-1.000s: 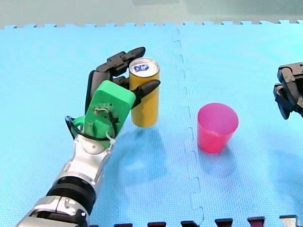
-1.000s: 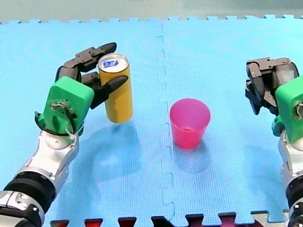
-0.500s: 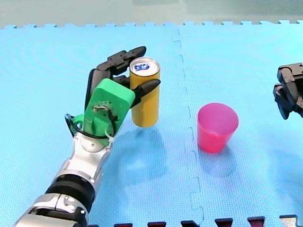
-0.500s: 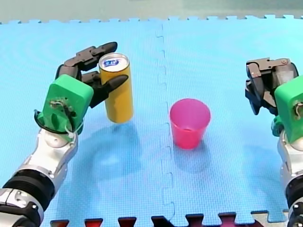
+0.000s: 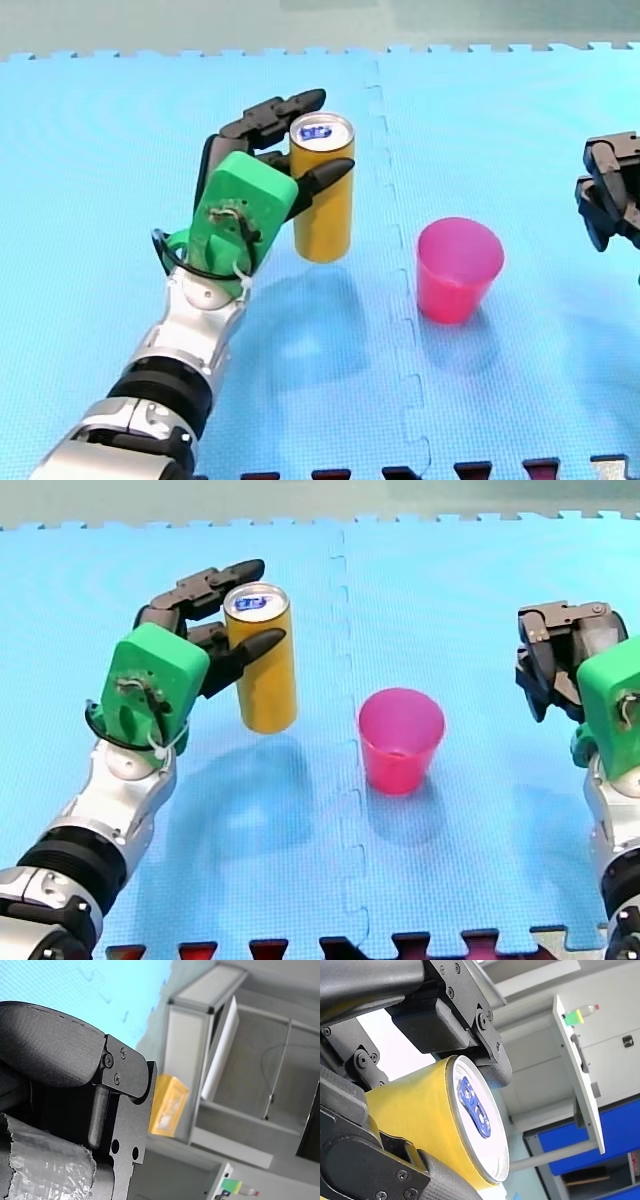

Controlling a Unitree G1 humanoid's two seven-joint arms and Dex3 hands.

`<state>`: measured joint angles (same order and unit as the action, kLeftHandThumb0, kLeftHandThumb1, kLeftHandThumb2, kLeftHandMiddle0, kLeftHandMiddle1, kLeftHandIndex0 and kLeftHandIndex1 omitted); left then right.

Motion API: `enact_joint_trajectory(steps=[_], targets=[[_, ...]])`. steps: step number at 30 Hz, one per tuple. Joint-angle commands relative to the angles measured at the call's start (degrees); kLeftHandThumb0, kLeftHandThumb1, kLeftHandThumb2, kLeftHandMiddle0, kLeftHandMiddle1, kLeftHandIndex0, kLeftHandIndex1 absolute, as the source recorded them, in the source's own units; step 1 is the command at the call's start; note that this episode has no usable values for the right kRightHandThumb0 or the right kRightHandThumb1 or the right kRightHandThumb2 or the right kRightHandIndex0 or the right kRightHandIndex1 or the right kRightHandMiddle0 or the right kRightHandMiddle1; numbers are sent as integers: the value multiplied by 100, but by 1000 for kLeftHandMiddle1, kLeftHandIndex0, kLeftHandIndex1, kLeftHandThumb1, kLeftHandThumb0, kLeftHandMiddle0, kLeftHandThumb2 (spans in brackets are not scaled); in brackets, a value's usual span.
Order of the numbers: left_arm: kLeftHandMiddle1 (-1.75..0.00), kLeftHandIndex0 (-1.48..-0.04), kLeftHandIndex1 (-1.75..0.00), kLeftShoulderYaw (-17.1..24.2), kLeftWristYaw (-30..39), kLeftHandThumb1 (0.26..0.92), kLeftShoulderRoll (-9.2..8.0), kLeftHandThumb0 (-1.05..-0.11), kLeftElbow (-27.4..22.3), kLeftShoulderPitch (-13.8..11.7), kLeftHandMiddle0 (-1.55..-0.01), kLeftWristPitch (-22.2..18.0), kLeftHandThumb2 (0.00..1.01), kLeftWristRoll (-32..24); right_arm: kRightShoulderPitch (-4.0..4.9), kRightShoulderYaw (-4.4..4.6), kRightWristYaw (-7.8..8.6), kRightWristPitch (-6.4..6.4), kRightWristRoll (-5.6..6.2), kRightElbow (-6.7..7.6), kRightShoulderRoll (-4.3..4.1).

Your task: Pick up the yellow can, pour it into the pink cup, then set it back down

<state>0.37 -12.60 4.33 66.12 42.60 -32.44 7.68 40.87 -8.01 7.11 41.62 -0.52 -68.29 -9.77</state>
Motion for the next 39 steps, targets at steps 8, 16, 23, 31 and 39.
enact_joint_trajectory(steps=[8,16,23,31,39], targets=[[0,-1209,0,3,2,814,33,-415,-84,31,-1340,47,1,-15,2,-10,-40,-52,10,38,-25],[0,-1204,0,-26,28,819,70,-410,-50,53,-1337,52,2,2,2,-8,-48,-80,13,57,-9],[0,-1196,0,-35,78,824,69,-404,-16,89,-1332,58,2,0,-13,-7,-59,-76,12,61,-7],[0,-1194,0,-10,95,825,98,-399,53,170,-1327,111,1,-34,-19,-11,-54,-70,20,61,5],[0,-1188,0,-11,57,826,46,-399,121,273,-1313,88,1,3,-12,0,-92,-73,7,54,36]])
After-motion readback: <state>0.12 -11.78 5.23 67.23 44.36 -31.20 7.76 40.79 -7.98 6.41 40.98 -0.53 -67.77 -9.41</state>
